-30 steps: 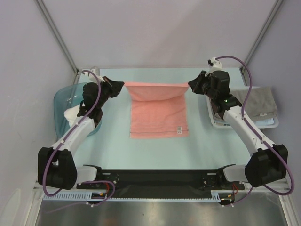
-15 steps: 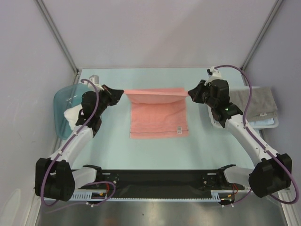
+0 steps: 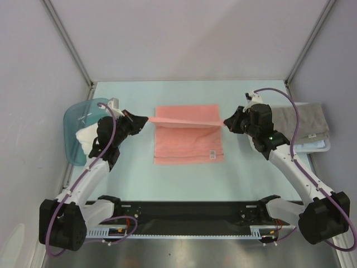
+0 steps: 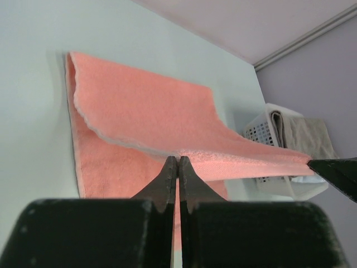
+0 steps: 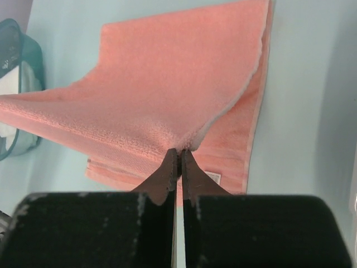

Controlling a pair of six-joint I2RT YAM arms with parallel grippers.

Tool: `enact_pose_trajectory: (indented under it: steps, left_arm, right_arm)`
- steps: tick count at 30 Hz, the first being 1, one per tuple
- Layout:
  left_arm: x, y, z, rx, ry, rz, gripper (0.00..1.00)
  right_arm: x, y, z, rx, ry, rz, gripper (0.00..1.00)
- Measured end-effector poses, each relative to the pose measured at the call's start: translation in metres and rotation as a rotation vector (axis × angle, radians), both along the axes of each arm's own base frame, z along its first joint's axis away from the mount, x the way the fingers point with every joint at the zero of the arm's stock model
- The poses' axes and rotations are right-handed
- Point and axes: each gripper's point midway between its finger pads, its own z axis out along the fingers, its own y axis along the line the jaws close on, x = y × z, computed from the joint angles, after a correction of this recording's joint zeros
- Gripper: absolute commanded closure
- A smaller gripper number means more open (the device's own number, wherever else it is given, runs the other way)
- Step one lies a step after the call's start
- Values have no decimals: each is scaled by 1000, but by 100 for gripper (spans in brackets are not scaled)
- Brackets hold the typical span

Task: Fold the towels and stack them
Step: Fold the towel

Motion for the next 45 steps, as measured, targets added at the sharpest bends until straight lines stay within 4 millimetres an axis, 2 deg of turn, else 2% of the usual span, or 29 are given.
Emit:
enact_pose_trajectory:
  steps: [9, 16, 22, 26, 29, 30, 32, 33, 34, 38, 39, 42, 45]
  left_arm:
    - [-23, -3, -33, 15, 81, -19, 100]
    - [-45, -5, -68, 33, 170, -37, 100]
    - [-64, -7, -98, 47, 255, -52, 100]
    - [-76, -6, -117, 56, 308, -55, 95]
    - [-84, -5, -129, 60, 348, -56, 90]
    - [-86, -5, -132, 62, 358, -55, 87]
    - [-89, -3, -137, 67, 375, -54, 81]
    - [-90, -3, -140, 70, 383, -51, 76]
    - [-91, -2, -143, 73, 390, -49, 74]
    - [-97, -1, -156, 85, 435, -50, 66]
    - [-98, 0, -157, 87, 443, -50, 64]
    - [-100, 3, -159, 105, 465, -38, 59]
    - [-85, 6, -142, 121, 455, -2, 56]
  right_arm:
    - [-24, 0, -46, -23, 114, 27, 100]
    - [-41, -1, -80, -41, 196, 40, 100]
    - [-52, -3, -96, -56, 245, 46, 100]
    - [-61, -1, -109, -61, 280, 58, 98]
    - [-69, 1, -121, -69, 316, 66, 87]
    - [-72, 1, -126, -71, 331, 70, 79]
    - [-77, 3, -134, -79, 356, 76, 75]
    - [-80, 3, -139, -90, 367, 75, 66]
    - [-82, 1, -143, -97, 377, 70, 62]
    - [-87, -6, -156, -132, 419, 44, 57]
    - [-87, -7, -156, -136, 420, 37, 49]
    - [-80, -10, -153, -148, 420, 10, 44]
    - [-52, -6, -137, -157, 403, -19, 43]
